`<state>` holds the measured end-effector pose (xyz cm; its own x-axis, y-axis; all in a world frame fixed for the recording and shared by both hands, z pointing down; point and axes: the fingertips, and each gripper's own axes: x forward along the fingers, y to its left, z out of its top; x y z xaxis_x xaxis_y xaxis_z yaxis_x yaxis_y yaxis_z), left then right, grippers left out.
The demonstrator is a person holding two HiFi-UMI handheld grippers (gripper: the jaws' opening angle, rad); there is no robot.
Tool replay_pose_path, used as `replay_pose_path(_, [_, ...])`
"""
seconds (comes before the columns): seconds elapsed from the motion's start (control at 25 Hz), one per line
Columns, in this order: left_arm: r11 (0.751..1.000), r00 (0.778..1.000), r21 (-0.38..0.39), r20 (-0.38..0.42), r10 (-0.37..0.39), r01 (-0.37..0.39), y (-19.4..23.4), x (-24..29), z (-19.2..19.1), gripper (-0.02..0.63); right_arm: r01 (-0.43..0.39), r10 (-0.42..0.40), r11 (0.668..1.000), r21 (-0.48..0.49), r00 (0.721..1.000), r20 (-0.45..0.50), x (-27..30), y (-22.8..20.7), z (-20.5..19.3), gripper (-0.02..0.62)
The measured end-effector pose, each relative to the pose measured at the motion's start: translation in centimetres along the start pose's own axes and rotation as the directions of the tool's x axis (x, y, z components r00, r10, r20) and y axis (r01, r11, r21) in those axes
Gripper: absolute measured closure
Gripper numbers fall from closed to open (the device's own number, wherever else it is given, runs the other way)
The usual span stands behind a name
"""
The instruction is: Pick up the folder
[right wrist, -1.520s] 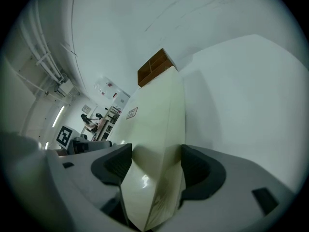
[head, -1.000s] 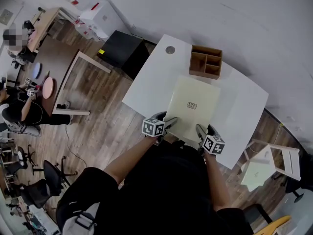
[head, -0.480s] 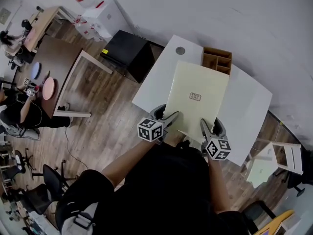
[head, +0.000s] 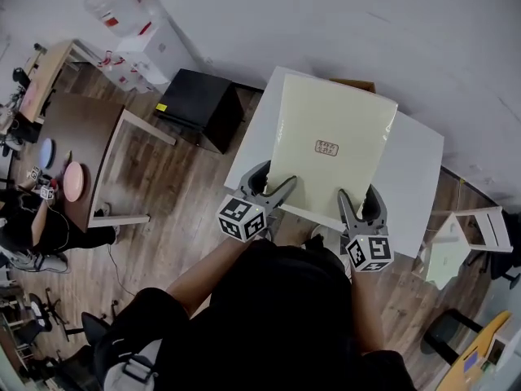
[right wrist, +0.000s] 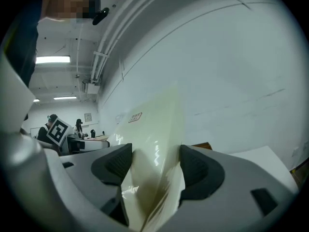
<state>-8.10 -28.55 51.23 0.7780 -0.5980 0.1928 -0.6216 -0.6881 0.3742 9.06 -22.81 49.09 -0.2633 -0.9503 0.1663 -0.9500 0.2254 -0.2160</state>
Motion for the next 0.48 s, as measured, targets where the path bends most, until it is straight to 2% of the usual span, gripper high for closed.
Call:
replay_pose_path(0.24, [0.993,0.994,0.061,0.038,-0.103,0.101,-1.4,-0.5,3.1,0.284,0.078,-0.067,0.992,-0.1,0.992,0.106,-2.1,2.0,3.6,0.281])
replay_pose_path(0.48, [0.978,0.984,0.113,0.019,-0.177,0.174,-2.3,-0.4,2.6,0.284,0.171,-0.144,0.968,-0.185,0.978,0.152,-4.0,2.9,3.4,0.281])
